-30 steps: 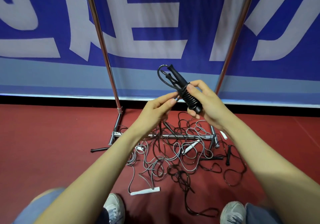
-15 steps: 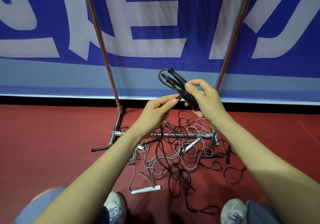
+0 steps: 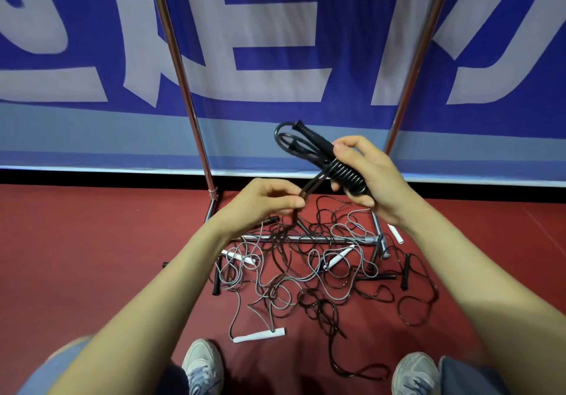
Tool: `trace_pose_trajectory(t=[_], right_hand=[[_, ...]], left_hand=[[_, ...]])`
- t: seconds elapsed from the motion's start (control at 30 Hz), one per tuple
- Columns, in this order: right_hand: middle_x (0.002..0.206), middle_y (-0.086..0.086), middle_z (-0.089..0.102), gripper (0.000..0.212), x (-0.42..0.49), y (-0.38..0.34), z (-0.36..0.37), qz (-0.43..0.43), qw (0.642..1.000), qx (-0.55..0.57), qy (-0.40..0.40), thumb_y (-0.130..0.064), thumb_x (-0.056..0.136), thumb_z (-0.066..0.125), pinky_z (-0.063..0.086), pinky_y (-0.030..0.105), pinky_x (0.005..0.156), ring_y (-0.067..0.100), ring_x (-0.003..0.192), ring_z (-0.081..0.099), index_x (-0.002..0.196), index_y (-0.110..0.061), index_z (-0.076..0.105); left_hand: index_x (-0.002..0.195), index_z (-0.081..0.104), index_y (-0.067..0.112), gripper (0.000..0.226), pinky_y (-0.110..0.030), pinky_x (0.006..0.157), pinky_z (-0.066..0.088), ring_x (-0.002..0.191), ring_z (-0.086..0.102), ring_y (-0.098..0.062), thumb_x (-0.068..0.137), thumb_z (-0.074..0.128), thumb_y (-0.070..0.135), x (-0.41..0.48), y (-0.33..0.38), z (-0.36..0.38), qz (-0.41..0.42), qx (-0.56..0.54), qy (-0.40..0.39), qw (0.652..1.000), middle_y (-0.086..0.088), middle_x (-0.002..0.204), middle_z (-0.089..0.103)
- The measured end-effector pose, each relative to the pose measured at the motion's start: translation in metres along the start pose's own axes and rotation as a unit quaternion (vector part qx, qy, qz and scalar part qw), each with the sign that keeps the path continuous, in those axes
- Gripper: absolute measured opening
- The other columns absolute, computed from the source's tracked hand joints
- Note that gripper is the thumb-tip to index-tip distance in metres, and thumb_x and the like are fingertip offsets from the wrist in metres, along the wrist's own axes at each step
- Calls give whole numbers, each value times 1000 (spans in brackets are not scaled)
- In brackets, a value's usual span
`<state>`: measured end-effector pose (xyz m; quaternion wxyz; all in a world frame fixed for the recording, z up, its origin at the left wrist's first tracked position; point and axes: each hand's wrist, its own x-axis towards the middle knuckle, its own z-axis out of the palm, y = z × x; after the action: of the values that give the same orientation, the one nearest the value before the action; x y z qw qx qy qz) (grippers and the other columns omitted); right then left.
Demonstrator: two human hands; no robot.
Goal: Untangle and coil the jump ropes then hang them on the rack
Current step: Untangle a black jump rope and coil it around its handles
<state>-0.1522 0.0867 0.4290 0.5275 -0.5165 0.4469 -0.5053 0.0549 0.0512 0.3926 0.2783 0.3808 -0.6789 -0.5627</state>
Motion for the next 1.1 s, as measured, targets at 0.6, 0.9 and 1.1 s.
trace_pose_trajectory(t=[0.6,0.9,1.1], right_hand=[[63,6,64,44,-8,10,9,208,899,-246,-296,-35,78,71,22,16,32,10,32,33,105,-12,46],[66,-5,68,31,3,23,5,161,847,-453,-229,-45,82,71,42,28,53,16,50,52,104,-24,63],[95,-12,68,34,2,29,-4,21,788,-613,-50,-59,82,61,43,33,78,20,96,62,112,-44,59]], left_hand=[[88,70,10,6,-13,69,44,69,58,1,87,69,15,0,5,-4,25,252,-83,964,5,79,69],[94,72,12,17,-30,73,43,82,56,-16,87,68,27,5,0,16,103,402,38,909,2,86,60],[101,68,13,15,-18,64,42,69,57,-11,88,68,21,4,1,21,35,285,83,954,2,81,63]])
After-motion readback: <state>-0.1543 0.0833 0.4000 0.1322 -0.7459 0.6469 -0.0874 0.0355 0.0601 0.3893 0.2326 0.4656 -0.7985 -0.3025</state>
